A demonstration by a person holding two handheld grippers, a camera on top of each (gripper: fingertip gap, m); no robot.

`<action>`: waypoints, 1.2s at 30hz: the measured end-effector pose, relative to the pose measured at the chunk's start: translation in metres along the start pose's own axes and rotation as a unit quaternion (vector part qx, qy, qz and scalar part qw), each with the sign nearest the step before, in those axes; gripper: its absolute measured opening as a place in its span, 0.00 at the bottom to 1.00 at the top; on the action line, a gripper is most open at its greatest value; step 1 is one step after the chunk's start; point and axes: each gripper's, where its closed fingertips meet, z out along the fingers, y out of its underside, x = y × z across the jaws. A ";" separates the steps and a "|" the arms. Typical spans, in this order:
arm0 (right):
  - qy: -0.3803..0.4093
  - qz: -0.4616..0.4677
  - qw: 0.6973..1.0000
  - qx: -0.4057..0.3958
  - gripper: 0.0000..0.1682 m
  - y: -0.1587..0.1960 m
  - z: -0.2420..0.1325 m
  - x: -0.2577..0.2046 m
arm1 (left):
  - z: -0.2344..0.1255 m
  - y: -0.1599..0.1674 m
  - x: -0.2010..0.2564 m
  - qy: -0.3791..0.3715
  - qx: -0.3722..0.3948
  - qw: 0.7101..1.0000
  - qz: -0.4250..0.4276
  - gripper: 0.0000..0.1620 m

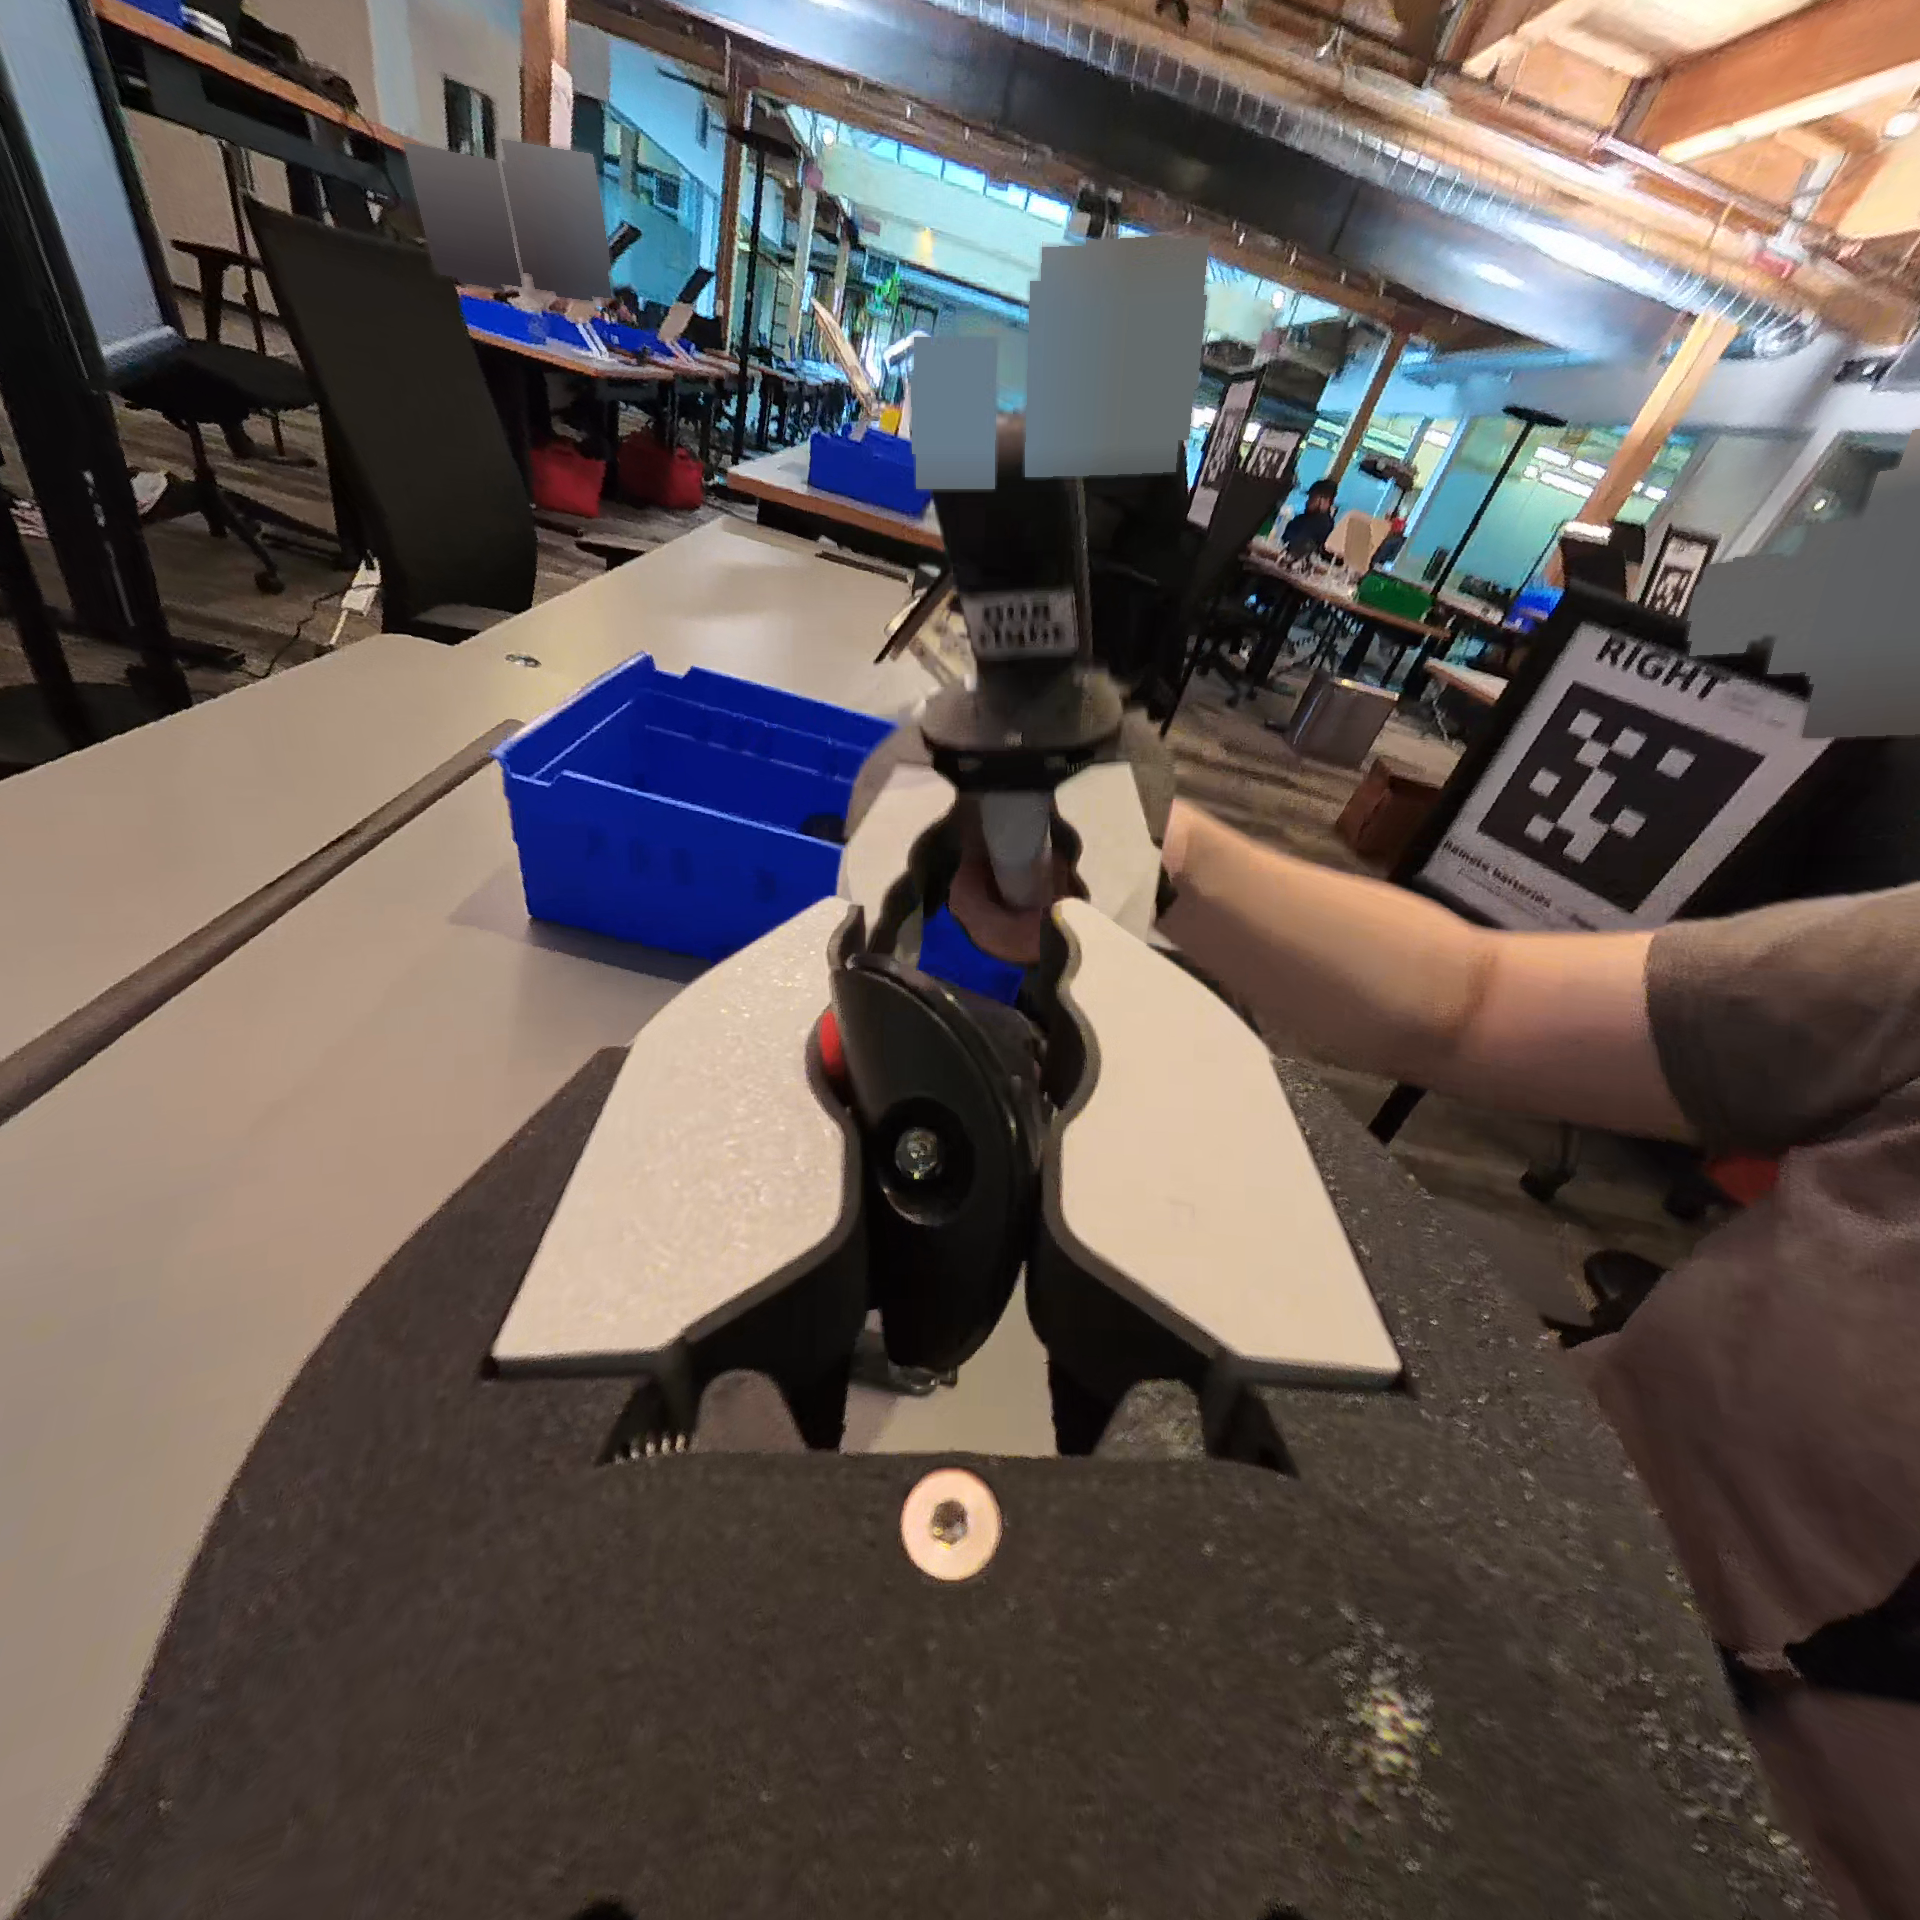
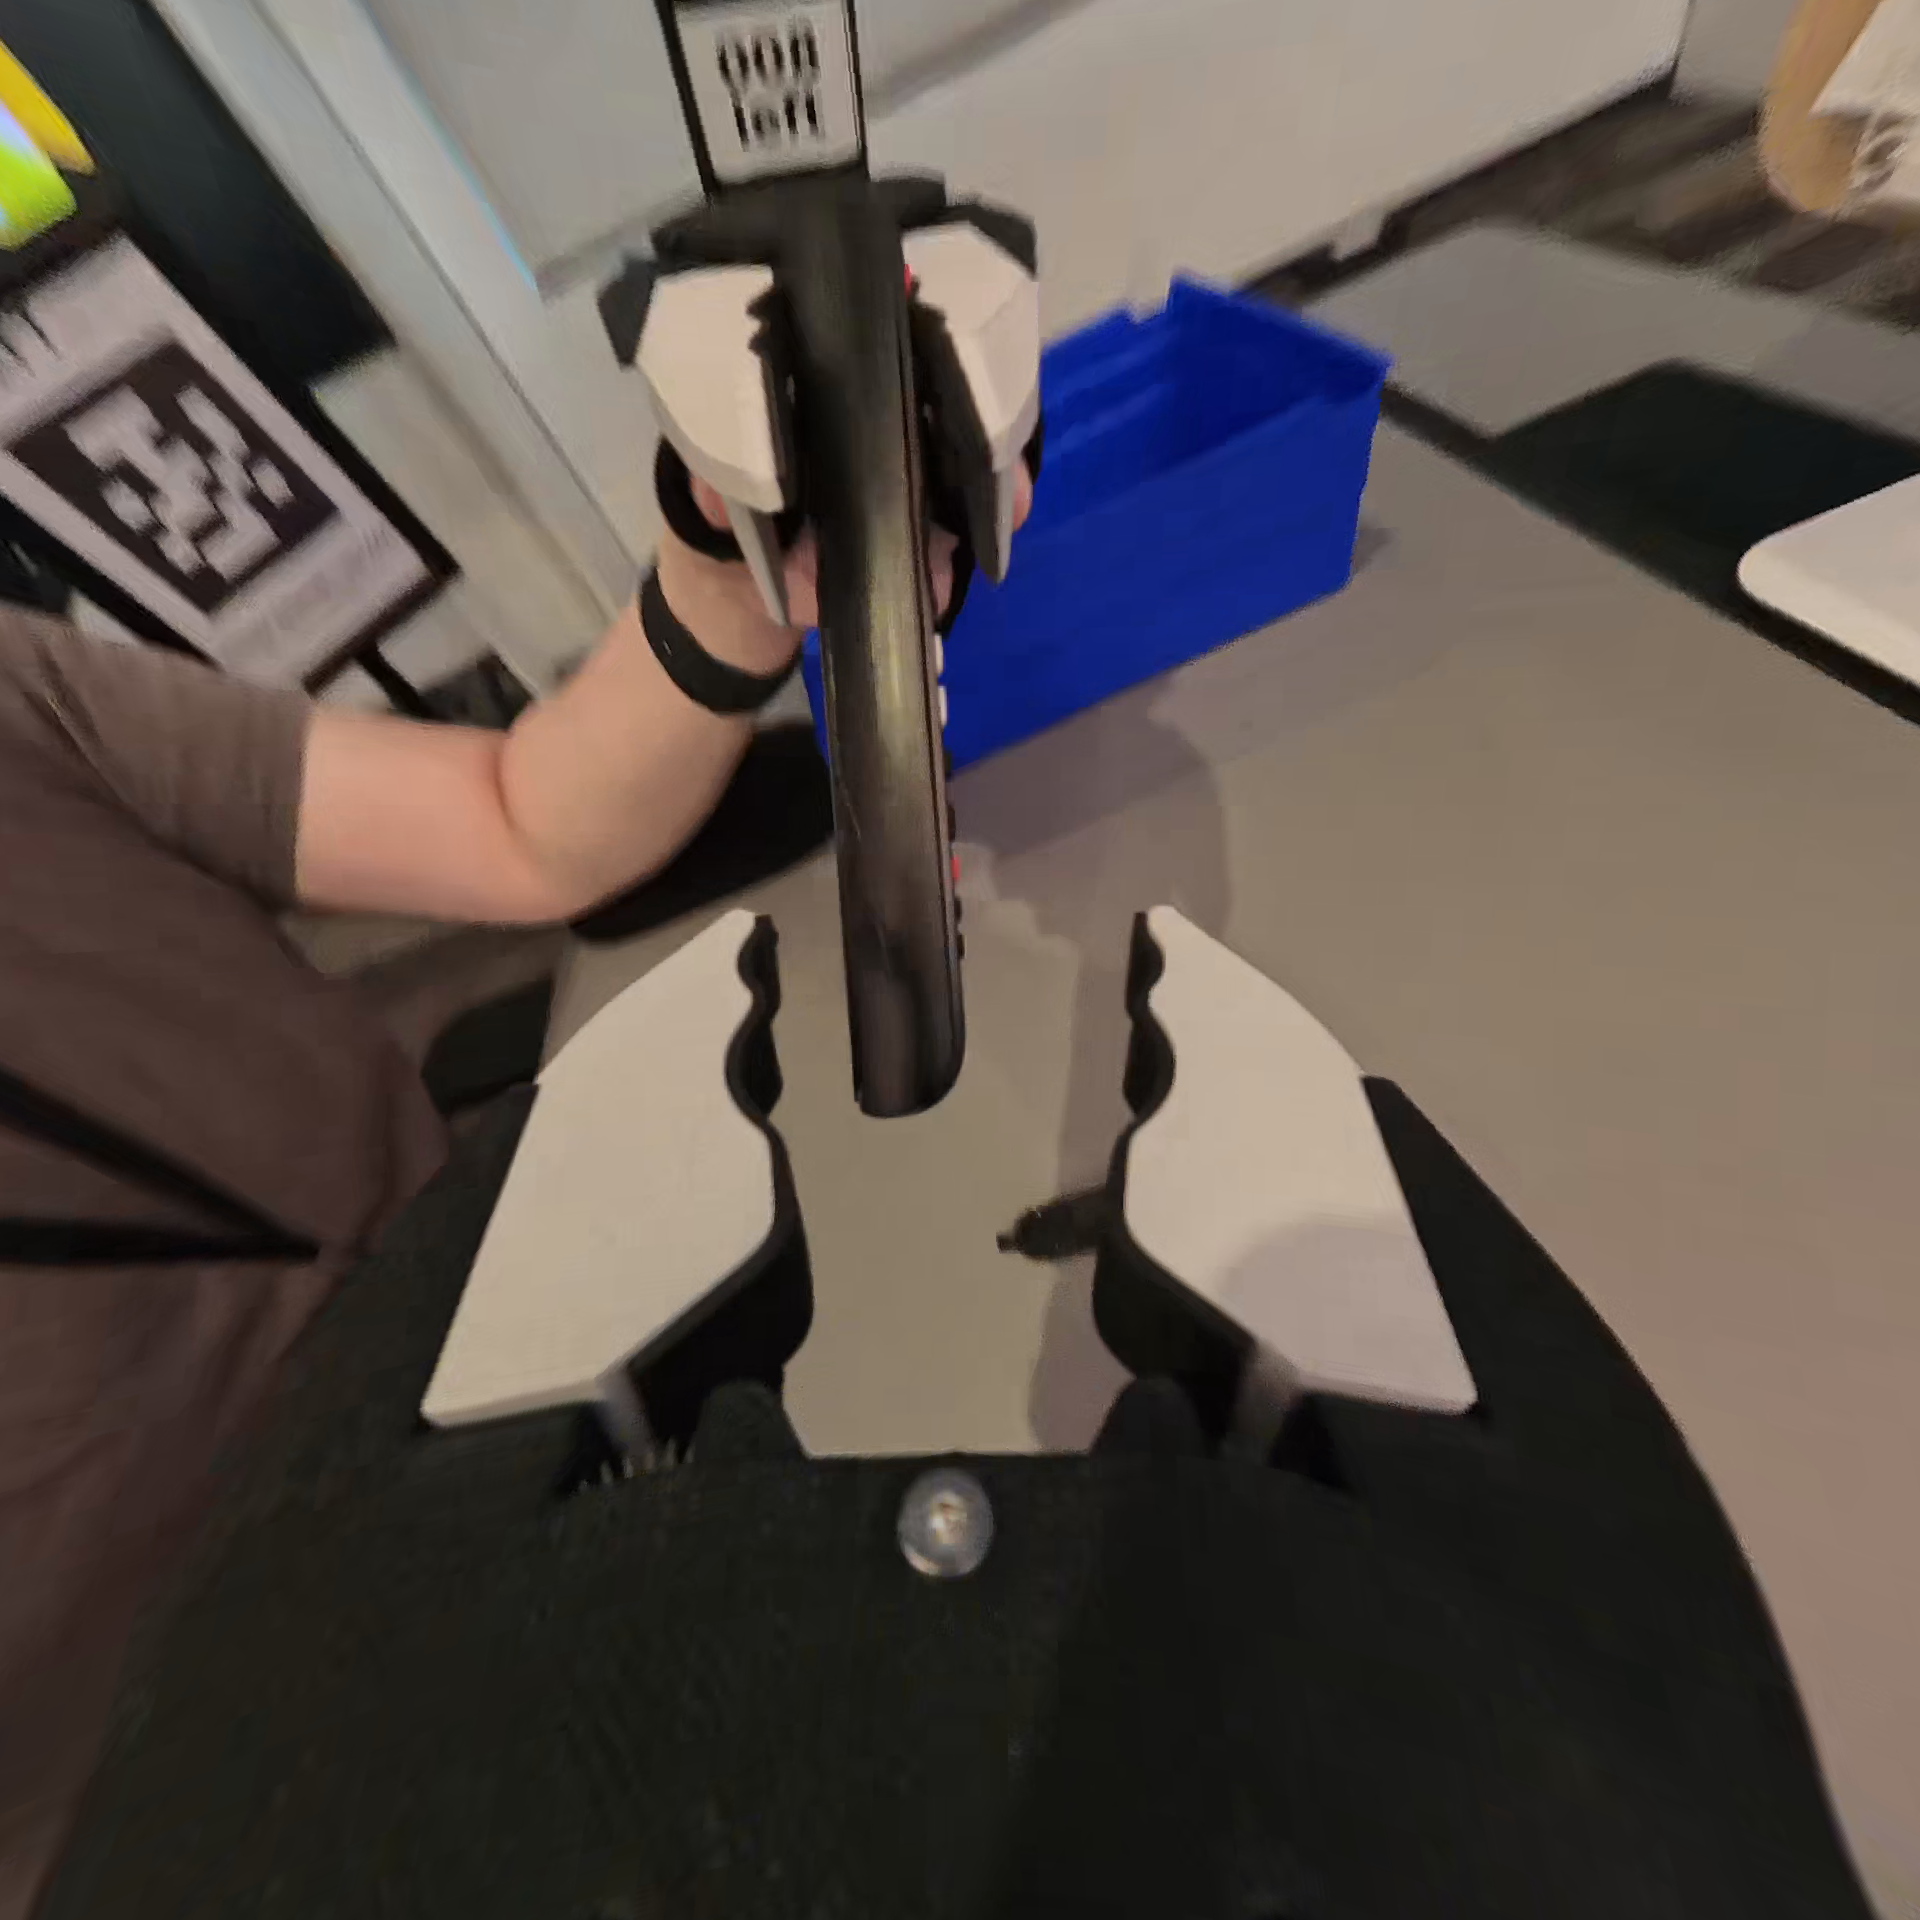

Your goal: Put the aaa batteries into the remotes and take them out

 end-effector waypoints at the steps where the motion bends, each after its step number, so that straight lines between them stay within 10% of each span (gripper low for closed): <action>1: -0.006 0.010 0.999 0.040 0.40 0.001 -0.001 -0.003 | -0.002 -0.004 0.000 -0.002 0.009 1.000 -0.003 0.20; 9: -0.063 0.079 0.960 0.263 0.39 -0.016 0.023 -0.020 | -0.011 -0.019 -0.002 -0.021 0.048 0.999 -0.015 0.20; 14: -0.077 0.086 0.944 0.308 0.12 -0.023 0.029 -0.013 | -0.016 -0.025 -0.003 -0.026 0.062 0.998 -0.010 0.20; 23: -0.159 0.215 0.926 0.267 0.12 -0.063 0.015 0.012 | -0.043 -0.001 -0.025 -0.104 -0.044 0.986 0.119 0.49; 36: -0.150 0.170 0.969 0.102 0.12 -0.057 0.021 0.017 | -0.034 0.020 -0.021 -0.044 -0.083 0.991 0.092 0.29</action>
